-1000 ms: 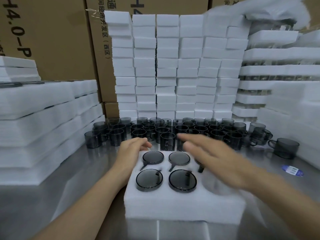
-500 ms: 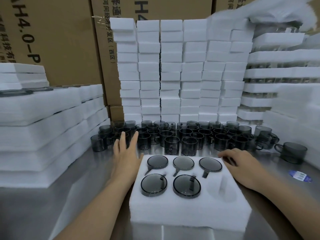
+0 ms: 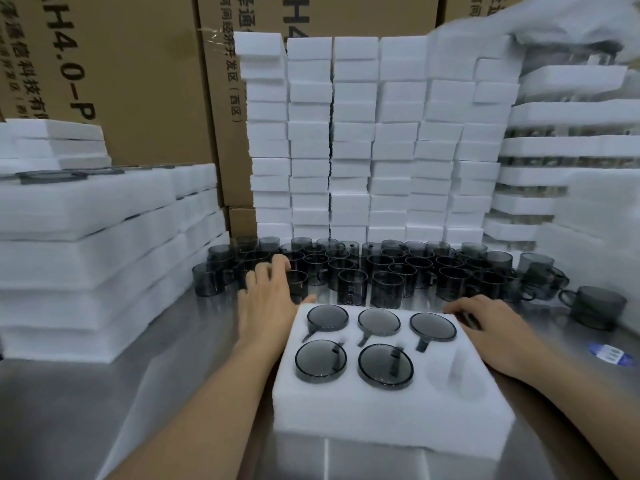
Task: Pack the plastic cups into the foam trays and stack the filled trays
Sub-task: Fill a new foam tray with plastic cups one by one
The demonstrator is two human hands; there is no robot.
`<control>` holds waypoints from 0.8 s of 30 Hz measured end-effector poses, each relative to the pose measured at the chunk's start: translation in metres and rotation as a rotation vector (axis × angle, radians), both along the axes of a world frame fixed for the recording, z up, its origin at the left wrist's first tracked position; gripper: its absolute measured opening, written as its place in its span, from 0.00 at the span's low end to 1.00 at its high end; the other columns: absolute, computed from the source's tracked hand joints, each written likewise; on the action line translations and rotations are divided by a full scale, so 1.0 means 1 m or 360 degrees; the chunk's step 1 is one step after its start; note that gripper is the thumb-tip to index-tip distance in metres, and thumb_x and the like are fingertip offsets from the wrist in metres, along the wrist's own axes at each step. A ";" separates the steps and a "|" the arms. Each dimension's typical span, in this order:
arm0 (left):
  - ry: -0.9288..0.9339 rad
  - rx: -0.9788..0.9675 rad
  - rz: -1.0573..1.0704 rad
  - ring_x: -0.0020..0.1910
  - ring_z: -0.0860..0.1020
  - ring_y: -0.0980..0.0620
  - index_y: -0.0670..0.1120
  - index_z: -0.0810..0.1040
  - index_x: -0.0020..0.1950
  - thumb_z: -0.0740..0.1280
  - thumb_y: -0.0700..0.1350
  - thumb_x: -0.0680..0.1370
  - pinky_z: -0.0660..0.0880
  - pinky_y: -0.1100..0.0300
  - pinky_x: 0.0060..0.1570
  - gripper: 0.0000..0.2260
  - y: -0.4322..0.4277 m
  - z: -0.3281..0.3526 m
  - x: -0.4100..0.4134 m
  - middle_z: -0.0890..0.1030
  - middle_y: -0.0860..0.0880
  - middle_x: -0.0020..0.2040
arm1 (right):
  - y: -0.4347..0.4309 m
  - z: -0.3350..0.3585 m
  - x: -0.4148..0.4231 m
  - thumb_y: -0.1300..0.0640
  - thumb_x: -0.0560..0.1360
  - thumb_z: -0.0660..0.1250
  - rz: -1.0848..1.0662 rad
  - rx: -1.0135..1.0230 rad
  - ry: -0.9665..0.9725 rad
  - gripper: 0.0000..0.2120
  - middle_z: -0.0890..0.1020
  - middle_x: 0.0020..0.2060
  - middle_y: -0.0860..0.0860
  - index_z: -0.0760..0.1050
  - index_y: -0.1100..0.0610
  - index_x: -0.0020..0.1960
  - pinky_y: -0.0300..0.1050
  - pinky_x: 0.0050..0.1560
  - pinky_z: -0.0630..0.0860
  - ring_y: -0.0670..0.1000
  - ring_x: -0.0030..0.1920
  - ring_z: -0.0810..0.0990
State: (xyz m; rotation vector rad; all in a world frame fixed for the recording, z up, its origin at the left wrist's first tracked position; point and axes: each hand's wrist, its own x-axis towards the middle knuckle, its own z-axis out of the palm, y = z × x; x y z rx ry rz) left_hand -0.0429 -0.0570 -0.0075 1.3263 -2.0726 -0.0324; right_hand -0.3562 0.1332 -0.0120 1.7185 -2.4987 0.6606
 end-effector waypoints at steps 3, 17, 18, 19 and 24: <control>0.0339 0.0285 -0.0088 0.53 0.76 0.47 0.58 0.60 0.63 0.80 0.60 0.72 0.72 0.51 0.45 0.32 -0.010 -0.001 0.001 0.76 0.50 0.61 | -0.001 -0.001 -0.001 0.42 0.84 0.64 0.0027 -0.0029 0.0002 0.10 0.76 0.53 0.41 0.78 0.39 0.63 0.51 0.58 0.74 0.51 0.57 0.74; 0.0834 -0.0552 -0.0528 0.42 0.80 0.61 0.57 0.77 0.68 0.83 0.50 0.71 0.81 0.58 0.44 0.28 0.024 0.048 -0.002 0.78 0.61 0.59 | -0.006 -0.007 -0.009 0.40 0.82 0.64 0.0072 -0.0107 0.0015 0.07 0.78 0.51 0.42 0.78 0.38 0.58 0.50 0.52 0.73 0.49 0.52 0.75; 0.0773 -0.0803 -0.0597 0.40 0.80 0.60 0.55 0.77 0.68 0.82 0.47 0.71 0.80 0.57 0.41 0.28 0.031 0.063 -0.005 0.77 0.60 0.61 | -0.006 -0.007 -0.009 0.40 0.82 0.64 0.0069 -0.0111 0.0017 0.08 0.78 0.51 0.42 0.78 0.38 0.58 0.50 0.52 0.72 0.48 0.52 0.75; 0.0713 -0.1000 -0.0650 0.38 0.79 0.58 0.53 0.77 0.68 0.81 0.45 0.71 0.80 0.57 0.38 0.28 0.036 0.076 -0.009 0.77 0.59 0.63 | -0.006 -0.008 -0.009 0.40 0.82 0.65 0.0067 -0.0110 0.0021 0.08 0.77 0.51 0.41 0.78 0.38 0.59 0.50 0.51 0.72 0.49 0.52 0.74; 0.0807 -0.1132 -0.0814 0.35 0.80 0.57 0.46 0.79 0.67 0.81 0.44 0.72 0.77 0.60 0.39 0.25 0.061 0.099 -0.030 0.80 0.53 0.64 | -0.008 -0.007 -0.009 0.42 0.82 0.65 0.0047 -0.0105 0.0062 0.10 0.77 0.51 0.42 0.80 0.40 0.61 0.53 0.56 0.75 0.52 0.55 0.75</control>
